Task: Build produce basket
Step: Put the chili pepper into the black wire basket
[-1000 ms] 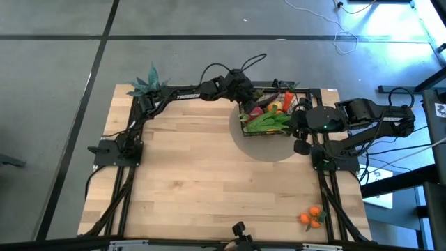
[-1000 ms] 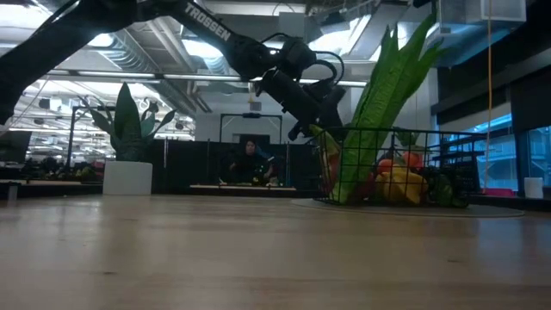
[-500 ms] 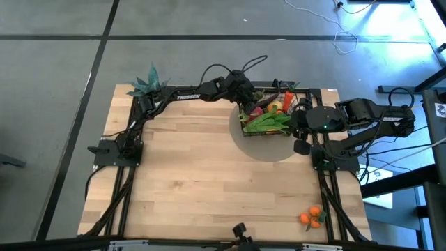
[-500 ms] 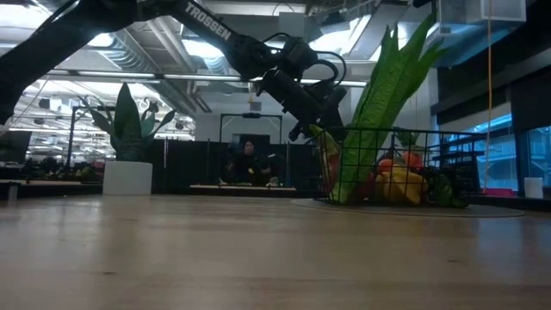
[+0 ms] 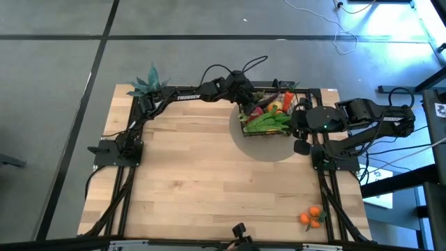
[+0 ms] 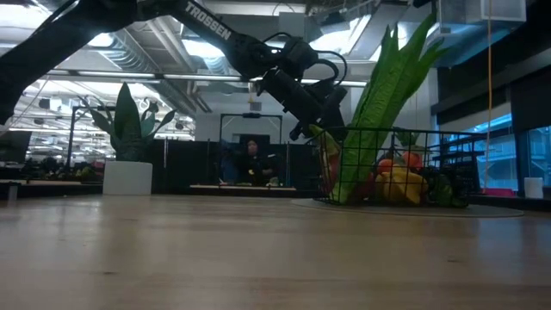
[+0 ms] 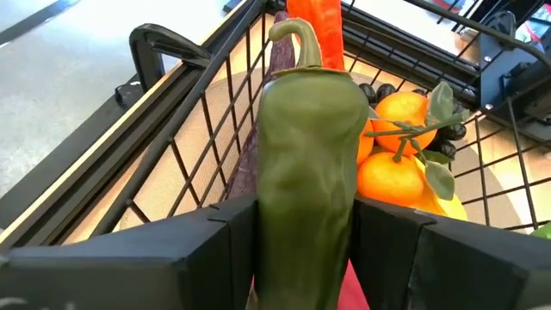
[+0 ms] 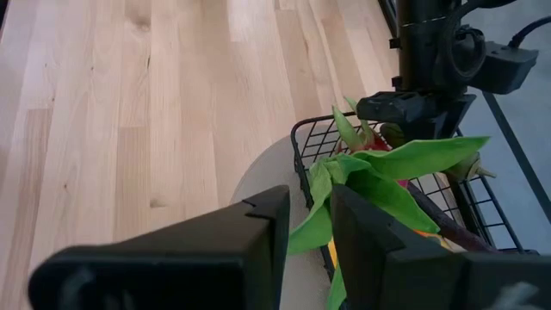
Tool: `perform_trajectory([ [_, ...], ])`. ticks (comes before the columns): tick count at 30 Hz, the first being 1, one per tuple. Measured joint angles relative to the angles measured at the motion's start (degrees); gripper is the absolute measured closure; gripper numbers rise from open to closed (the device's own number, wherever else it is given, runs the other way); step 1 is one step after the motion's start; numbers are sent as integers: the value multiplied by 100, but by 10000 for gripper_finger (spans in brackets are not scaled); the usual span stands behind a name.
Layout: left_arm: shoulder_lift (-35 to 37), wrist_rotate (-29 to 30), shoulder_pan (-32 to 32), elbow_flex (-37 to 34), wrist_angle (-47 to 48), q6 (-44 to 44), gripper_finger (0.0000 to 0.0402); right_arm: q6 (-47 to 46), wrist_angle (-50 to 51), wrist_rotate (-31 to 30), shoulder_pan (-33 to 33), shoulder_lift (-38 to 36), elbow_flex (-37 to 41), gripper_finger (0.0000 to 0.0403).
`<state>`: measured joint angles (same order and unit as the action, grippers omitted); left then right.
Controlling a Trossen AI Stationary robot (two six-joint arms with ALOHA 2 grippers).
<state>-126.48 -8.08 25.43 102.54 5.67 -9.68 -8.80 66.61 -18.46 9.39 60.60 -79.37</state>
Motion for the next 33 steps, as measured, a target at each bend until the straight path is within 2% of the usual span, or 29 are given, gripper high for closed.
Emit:
perform_trajectory([
  [11, 37, -7, -4, 0, -17, -32, 263, -151, 6, 1, 0, -216, 0, 324],
  [19, 37, -47, -11, 0, -33, 120, 288, -151, 7, 1, 2, -264, 0, 324],
  [28, 37, 0, -35, 0, -54, 249, 263, -164, 6, 1, 2, -264, 0, 324],
  [33, 37, 2, -31, 0, -52, -98, 260, -162, 7, 2, 2, -262, 0, 324],
])
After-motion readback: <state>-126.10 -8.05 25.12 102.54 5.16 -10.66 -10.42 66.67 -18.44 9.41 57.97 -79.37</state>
